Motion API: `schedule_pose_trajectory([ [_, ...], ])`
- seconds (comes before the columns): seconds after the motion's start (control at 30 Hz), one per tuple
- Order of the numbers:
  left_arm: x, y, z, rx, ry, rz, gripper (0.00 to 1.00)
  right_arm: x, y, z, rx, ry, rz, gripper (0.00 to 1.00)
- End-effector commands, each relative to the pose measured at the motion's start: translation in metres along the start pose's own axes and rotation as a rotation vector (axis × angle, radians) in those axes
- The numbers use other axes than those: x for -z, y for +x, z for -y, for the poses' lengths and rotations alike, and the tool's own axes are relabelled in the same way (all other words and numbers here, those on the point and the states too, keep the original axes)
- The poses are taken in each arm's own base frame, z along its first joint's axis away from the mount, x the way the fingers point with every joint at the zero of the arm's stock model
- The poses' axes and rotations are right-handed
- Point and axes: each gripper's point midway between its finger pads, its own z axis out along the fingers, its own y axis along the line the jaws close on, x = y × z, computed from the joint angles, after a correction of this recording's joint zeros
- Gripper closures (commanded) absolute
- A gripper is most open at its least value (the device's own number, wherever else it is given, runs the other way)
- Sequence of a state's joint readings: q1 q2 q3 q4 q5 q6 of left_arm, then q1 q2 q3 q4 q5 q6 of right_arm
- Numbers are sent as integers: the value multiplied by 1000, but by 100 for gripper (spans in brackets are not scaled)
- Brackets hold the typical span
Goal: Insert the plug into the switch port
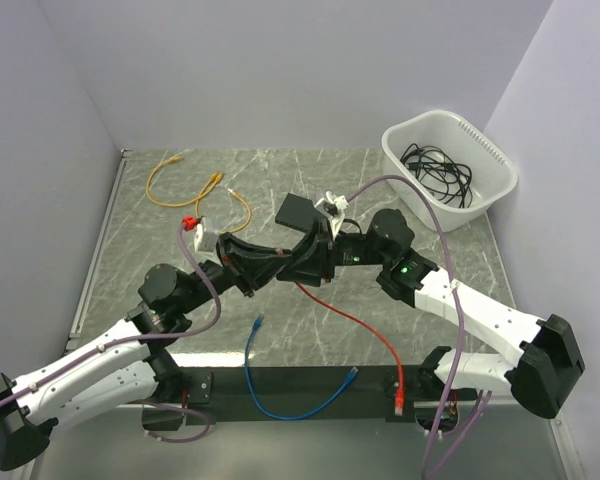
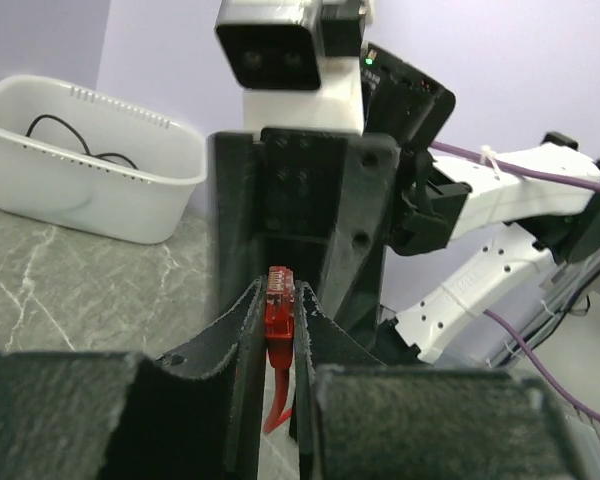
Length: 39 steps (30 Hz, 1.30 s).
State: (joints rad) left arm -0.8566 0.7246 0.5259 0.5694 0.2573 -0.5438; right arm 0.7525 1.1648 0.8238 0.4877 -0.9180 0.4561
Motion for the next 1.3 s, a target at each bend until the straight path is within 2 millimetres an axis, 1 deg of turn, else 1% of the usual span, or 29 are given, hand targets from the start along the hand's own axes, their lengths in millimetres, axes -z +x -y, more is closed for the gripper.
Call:
schedule_pose_trajectory([
  [0.0, -12, -36, 2, 27, -58, 67, 99, 8, -17, 23, 47, 204, 5, 48],
  [0.03, -13, -31, -3, 49, -86, 45, 99, 14, -24, 35, 63, 300, 32, 35],
  [0.07, -13, -32, -6, 58, -104, 45, 99, 19, -29, 39, 75, 347, 43, 31],
  [0.1, -14, -36, -8, 64, -125, 58, 99, 25, -36, 43, 104, 401, 56, 27],
  [0.13, -16, -36, -10, 82, -138, 57, 99, 33, -39, 42, 108, 445, 60, 25],
  [0.17, -15, -33, -14, 93, -164, 48, 99, 41, -46, 50, 126, 523, 85, 25],
  [0.2, -17, -36, -17, 104, -182, 54, 99, 49, -53, 47, 145, 554, 106, 25],
  [0.23, -19, -35, -23, 122, -215, 55, 99, 51, -50, 45, 148, 573, 94, 25],
  [0.27, -19, -35, -26, 133, -233, 56, 99, 57, -54, 49, 173, 631, 107, 25],
  [0.3, -20, -34, -29, 146, -256, 48, 99, 59, -58, 43, 194, 642, 122, 25],
  [0.33, -22, -29, -33, 166, -276, 37, 99, 57, -53, 39, 194, 647, 105, 26],
  [0.37, -23, -27, -35, 174, -282, 28, 99, 56, -52, 37, 207, 653, 102, 26],
  [0.4, -23, -28, -40, 188, -315, 40, 99, 57, -54, 38, 213, 679, 108, 27],
  [0.43, -25, -25, -46, 195, -339, 37, 99, 52, -51, 35, 215, 671, 98, 28],
  [0.47, -26, -24, -48, 203, -346, 38, 99, 50, -51, 35, 219, 678, 95, 29],
  [0.5, -26, -23, -50, 220, -363, 34, 99, 50, -52, 42, 220, 717, 93, 30],
  [0.57, -28, -19, -55, 235, -387, 31, 99, 43, -53, 38, 230, 716, 85, 34],
  [0.6, -28, -20, -56, 243, -392, 33, 99, 40, -46, 45, 224, 739, 54, 36],
  [0.63, -28, -18, -58, 259, -404, 33, 99, 39, -46, 49, 227, 766, 47, 39],
  [0.67, -28, -19, -60, 264, -416, 39, 99, 34, -48, 46, 239, 763, 40, 40],
  [0.7, -28, -20, -61, 267, -423, 44, 99, 31, -41, 51, 237, 779, 7, 42],
  [0.73, -27, -18, -63, 275, -432, 41, 99, 33, -41, 56, 244, 821, 2, 45],
  [0.77, -27, -17, -65, 277, -443, 44, 99, 29, -40, 58, 249, 830, -10, 46],
  [0.83, -27, -17, -65, 283, -443, 47, 99, 27, -36, 60, 251, 848, -31, 51],
  [0.9, -27, -16, -66, 284, -447, 45, 99, 27, -38, 62, 251, 869, -25, 57],
  [0.97, -28, -17, -66, 283, -446, 46, 99, 29, -40, 64, 246, 884, -14, 59],
  [1.0, -28, -14, -68, 284, -454, 40, 99, 29, -40, 63, 246, 882, -13, 60],
  [1.27, -29, -13, -69, 290, -456, 39, 99, 27, -50, 62, 236, 893, 27, 65],
])
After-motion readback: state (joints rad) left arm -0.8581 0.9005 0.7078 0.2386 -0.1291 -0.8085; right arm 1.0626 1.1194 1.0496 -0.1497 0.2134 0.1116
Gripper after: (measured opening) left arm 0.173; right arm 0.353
